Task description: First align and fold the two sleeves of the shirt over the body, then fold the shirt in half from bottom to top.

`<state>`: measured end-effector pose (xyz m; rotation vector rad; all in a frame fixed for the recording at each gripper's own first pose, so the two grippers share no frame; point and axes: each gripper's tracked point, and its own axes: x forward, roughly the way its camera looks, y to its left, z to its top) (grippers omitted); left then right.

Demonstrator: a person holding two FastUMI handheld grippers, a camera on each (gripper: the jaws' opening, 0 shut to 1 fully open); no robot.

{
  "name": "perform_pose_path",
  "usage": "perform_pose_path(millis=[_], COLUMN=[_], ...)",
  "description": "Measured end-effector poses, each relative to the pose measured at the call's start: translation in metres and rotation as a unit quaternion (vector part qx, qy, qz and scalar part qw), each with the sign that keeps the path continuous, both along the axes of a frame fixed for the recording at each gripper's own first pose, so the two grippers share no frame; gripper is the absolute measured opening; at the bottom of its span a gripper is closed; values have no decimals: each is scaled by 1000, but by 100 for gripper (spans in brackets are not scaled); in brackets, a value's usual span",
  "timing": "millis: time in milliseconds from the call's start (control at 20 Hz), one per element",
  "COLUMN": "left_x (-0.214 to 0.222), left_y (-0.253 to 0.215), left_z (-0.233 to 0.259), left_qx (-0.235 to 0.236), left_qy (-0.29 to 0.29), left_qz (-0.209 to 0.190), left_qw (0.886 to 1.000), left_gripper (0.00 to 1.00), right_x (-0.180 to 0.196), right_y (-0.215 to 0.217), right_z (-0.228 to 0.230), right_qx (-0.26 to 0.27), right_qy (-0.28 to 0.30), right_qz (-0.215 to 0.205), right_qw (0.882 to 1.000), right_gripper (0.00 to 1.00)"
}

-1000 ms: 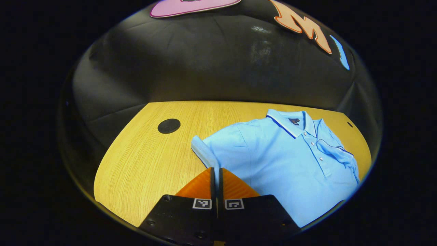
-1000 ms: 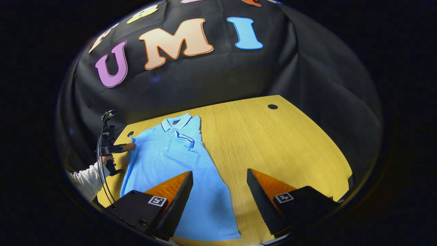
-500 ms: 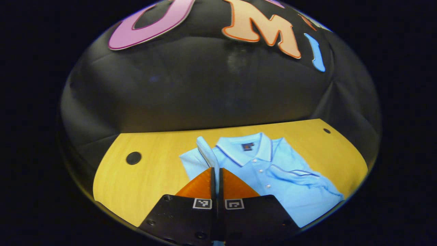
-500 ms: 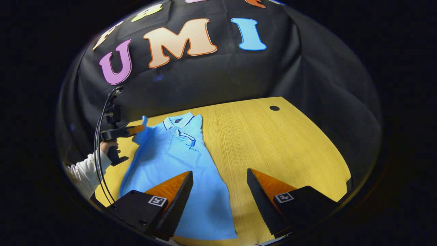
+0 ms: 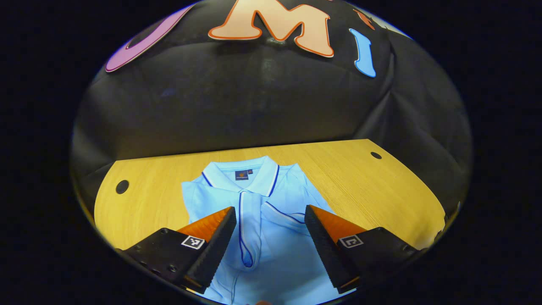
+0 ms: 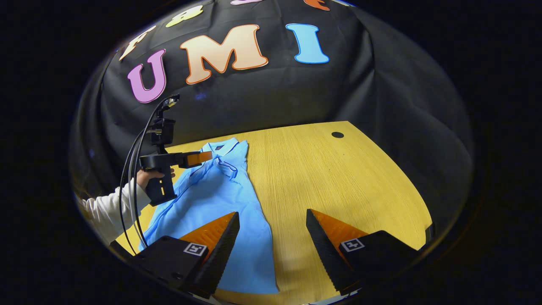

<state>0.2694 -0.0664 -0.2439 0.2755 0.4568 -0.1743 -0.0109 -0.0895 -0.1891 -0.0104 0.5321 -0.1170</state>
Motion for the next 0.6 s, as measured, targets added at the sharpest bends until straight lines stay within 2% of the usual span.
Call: perform_pose_path(millis=[100,150,250,300,350,600], left_x=[-26,-42,-76,-95,-116,-221], left_y=[11,19,35,43,51,77], left_z=[12,18,31,37,40,36], left_qx=[-2,-4,-4,-1,2,-18], left_qy=[-11,-17,-31,-37,-42,-43], left_qz=[22,35,60,74,87,129], left_qw=[1000,999,998,997,995,990], left_gripper=[95,95,96,95,95,96], right_x=[-4,-7,-13,-14,-18,-56], right_y=[-2,-2,4,5,9,30], right_z=[-6,-9,-15,-19,-22,-47], right_qx=[-3,-3,-2,-3,-2,-12], right_qy=[3,6,11,15,18,32], right_qz=[19,31,60,72,85,130], right_qw=[1000,1000,998,997,996,991], right_gripper=[94,99,98,94,98,98])
